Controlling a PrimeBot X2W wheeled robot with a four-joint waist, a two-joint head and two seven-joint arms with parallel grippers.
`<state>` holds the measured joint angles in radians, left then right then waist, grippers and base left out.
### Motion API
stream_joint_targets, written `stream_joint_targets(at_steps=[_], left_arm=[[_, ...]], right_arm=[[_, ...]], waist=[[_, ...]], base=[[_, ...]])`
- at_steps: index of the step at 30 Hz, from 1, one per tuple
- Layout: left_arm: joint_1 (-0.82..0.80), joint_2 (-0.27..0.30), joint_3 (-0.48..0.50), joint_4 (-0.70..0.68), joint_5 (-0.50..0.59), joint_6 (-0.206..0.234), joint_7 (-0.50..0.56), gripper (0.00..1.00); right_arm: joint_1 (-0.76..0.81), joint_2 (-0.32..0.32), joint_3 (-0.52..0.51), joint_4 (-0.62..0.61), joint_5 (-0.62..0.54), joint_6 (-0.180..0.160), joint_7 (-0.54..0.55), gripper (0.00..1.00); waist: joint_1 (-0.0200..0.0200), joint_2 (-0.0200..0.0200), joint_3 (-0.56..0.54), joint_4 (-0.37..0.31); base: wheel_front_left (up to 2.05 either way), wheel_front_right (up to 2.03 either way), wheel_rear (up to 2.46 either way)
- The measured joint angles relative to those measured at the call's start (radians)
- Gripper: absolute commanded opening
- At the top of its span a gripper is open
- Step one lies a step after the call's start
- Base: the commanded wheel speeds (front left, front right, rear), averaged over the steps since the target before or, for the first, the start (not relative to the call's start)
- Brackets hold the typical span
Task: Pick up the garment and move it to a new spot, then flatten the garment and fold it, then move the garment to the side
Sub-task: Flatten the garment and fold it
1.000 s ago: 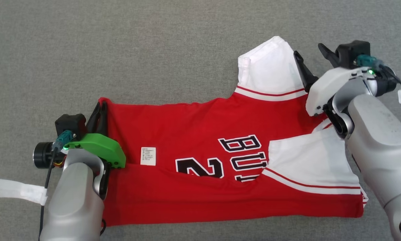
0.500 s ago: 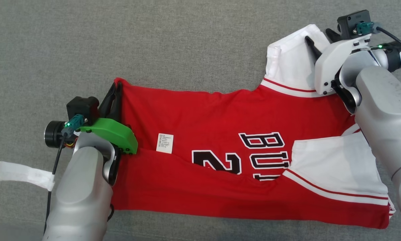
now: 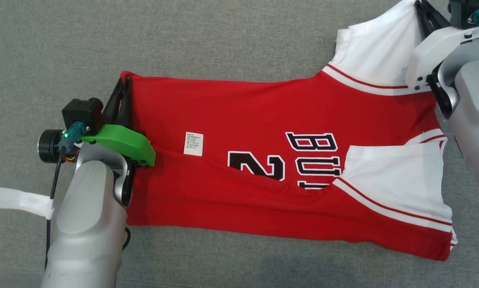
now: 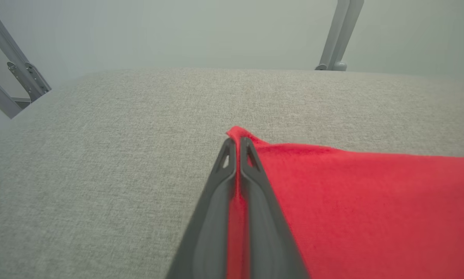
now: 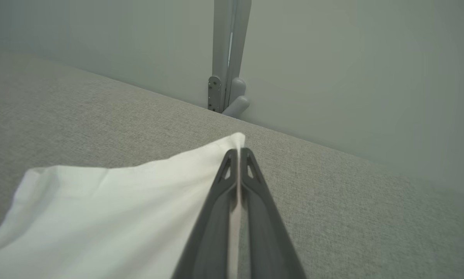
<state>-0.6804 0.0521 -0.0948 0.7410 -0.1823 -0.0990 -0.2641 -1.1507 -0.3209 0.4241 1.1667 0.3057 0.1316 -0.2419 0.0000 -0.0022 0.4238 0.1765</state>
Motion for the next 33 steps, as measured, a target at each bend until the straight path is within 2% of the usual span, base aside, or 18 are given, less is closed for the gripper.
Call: stream_joint_targets(at_steps=[5,8,12,22,27,33], left_arm=[[0.038,0.002,0.026,-0.043,0.009,-0.007,0.0,0.0],[0.108,0.008,0.047,-0.065,0.013,-0.008,0.0,0.0],[0.212,0.027,0.077,-0.093,0.022,-0.015,0.0,0.0],[0.514,0.026,0.139,-0.161,0.042,-0.021,0.0,0.0],[0.586,0.021,0.165,-0.17,0.042,-0.023,0.0,0.0],[0.601,0.016,0.189,-0.159,0.042,-0.024,0.0,0.0]], right_arm=[[0.061,0.031,-0.03,-0.037,0.009,0.0,-0.016,0.0],[0.144,0.042,-0.089,-0.132,0.029,0.0,-0.02,0.0],[0.304,0.081,-0.128,-0.253,0.023,0.0,-0.021,0.0],[0.742,0.096,-0.199,-0.571,0.03,0.0,-0.021,0.0],[0.892,0.113,-0.216,-0.616,0.048,0.0,-0.021,0.0],[0.972,0.131,-0.23,-0.624,0.047,0.0,-0.021,0.0]], waist=[[0.0,0.0,-0.041,-0.018],[0.0,0.0,-0.077,-0.033],[0.0,0.0,-0.135,-0.058],[0.0,0.0,-0.322,-0.136],[0.0,0.0,-0.379,-0.184],[0.0,0.0,-0.411,-0.225]], base=[[0.0,0.0,0.0],[0.0,0.0,0.0],[0.0,0.0,0.0],[0.0,0.0,0.0],[0.0,0.0,0.0],[0.0,0.0,0.0]])
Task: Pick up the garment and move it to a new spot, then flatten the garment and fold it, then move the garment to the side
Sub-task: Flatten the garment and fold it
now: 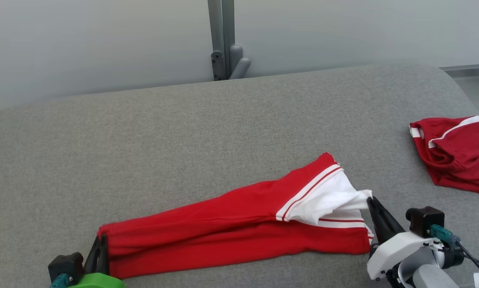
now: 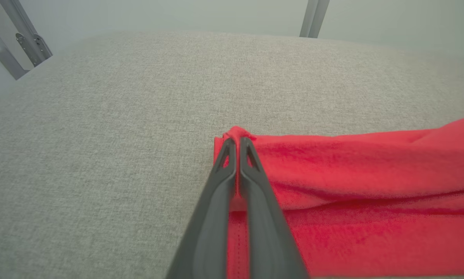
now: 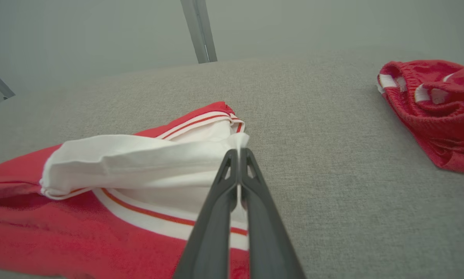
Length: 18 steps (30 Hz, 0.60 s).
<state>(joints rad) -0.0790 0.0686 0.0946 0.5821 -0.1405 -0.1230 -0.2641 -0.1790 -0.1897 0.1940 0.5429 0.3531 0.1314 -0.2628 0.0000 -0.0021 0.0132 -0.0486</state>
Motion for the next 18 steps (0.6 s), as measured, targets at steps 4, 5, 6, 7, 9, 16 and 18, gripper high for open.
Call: stream_joint_targets(at_steps=[4,5,6,7,9,16,18], left_arm=[[0.003,-0.006,0.02,0.021,0.002,0.007,0.0,1.0],[0.005,-0.009,0.029,0.019,0.004,0.018,0.0,1.0],[0.006,-0.009,0.037,0.012,0.011,0.029,0.0,1.0],[0.01,-0.01,0.048,0.004,0.014,0.043,0.0,1.0],[0.026,-0.01,0.066,-0.023,0.021,0.059,0.0,1.0],[0.086,-0.017,0.066,-0.087,0.027,0.066,0.0,1.0],[0.093,-0.017,0.058,-0.098,0.027,0.068,0.0,1.0]], right_arm=[[0.028,0.022,-0.015,0.013,0.007,0.0,0.0,1.0],[0.03,0.022,-0.024,0.011,0.012,0.0,0.0,1.0],[0.03,0.021,-0.037,0.004,0.015,0.0,0.0,1.0],[0.03,0.02,-0.048,-0.005,0.015,0.0,0.0,1.0],[0.03,0.019,-0.069,-0.021,0.007,0.0,0.0,1.0],[0.03,0.025,-0.109,-0.047,-0.015,0.0,0.0,1.0],[0.027,0.029,-0.107,-0.031,-0.021,0.0,0.0,1.0]], waist=[[0.0,0.0,-0.009,-0.021],[0.0,0.0,-0.009,-0.023],[0.0,0.0,-0.008,-0.024],[0.0,0.0,-0.009,-0.024],[0.0,0.0,-0.009,-0.023],[0.0,0.0,-0.011,0.003],[0.0,0.0,-0.012,0.015]], base=[[0.0,0.0,0.0],[0.0,0.0,0.0],[0.0,0.0,0.0],[0.0,0.0,0.0],[0.0,0.0,0.0],[0.0,0.0,0.0],[0.0,0.0,0.0]])
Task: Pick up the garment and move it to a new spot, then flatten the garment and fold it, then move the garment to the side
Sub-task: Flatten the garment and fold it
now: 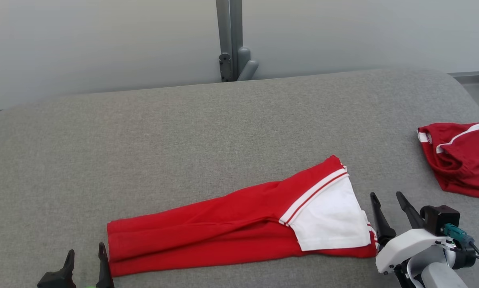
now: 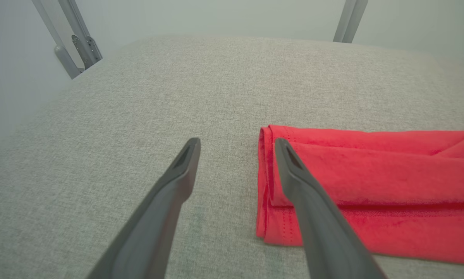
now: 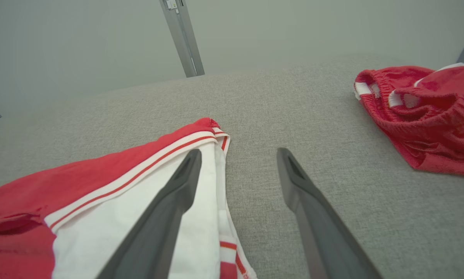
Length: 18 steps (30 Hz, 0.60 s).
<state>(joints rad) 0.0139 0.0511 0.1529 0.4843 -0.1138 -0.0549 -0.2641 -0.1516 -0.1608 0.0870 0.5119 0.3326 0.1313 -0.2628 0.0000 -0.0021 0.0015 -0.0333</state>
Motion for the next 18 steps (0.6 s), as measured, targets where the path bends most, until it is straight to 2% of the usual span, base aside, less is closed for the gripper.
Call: stream_joint_targets(at_steps=[11,18], left_arm=[[0.012,-0.002,-0.091,-0.029,-0.042,0.011,0.0,1.0],[0.011,-0.002,-0.115,-0.055,-0.041,0.01,0.0,1.0]], right_arm=[[-0.051,-0.003,0.002,0.155,-0.016,0.0,0.0,1.0],[-0.1,0.004,0.012,0.286,0.0,0.0,0.0,1.0]], waist=[[0.0,0.0,0.015,0.086],[0.0,0.0,0.047,0.139]], base=[[0.0,0.0,0.0],[0.0,0.0,0.0]])
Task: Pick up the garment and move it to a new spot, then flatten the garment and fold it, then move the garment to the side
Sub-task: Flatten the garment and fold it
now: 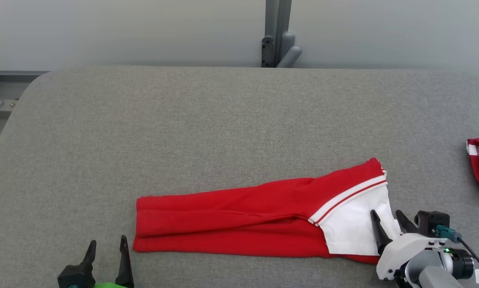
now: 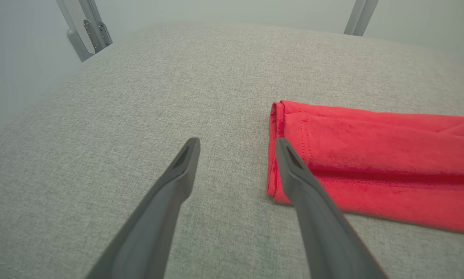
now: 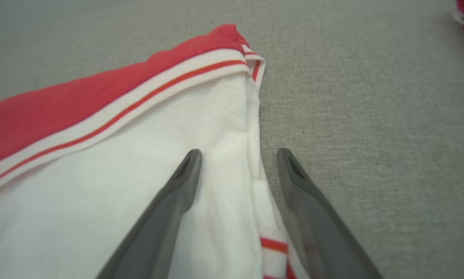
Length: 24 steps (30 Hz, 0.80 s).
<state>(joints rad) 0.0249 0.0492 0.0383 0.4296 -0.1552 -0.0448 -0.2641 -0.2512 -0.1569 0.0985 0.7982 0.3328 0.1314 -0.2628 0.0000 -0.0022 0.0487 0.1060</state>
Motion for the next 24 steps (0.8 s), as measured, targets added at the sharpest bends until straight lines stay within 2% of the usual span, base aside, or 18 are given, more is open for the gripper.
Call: stream_joint_targets(at_steps=[6,7,14,20,24], left_arm=[[-0.011,0.0,-0.007,-0.003,0.001,-0.003,0.0,1.0],[-0.012,0.0,-0.008,-0.002,0.001,-0.004,0.0,1.0],[-0.02,0.0,-0.005,-0.001,0.002,-0.004,0.0,1.0],[-0.022,0.0,-0.012,0.015,-0.02,-0.007,0.0,1.0],[-0.021,0.0,-0.023,0.02,-0.028,-0.007,0.0,1.0]], right_arm=[[-0.059,-0.003,0.026,0.12,0.032,0.0,-0.008,1.0],[-0.066,-0.001,0.03,0.129,0.043,0.0,-0.011,0.0],[-0.084,-0.004,0.004,0.139,0.098,0.004,-0.01,0.0],[-0.059,-0.058,-0.164,0.095,0.069,0.0,-0.001,0.0],[-0.033,-0.052,-0.249,0.038,0.001,0.0,-0.001,0.0]], waist=[[0.0,0.0,0.031,0.028],[0.0,0.0,0.036,0.03],[0.0,0.0,0.047,0.022],[0.0,0.0,0.041,0.005],[0.0,0.0,0.036,-0.011]], base=[[0.0,0.0,0.0],[0.0,0.0,0.0],[0.0,0.0,0.0],[0.0,0.0,0.0],[0.0,0.0,0.0]])
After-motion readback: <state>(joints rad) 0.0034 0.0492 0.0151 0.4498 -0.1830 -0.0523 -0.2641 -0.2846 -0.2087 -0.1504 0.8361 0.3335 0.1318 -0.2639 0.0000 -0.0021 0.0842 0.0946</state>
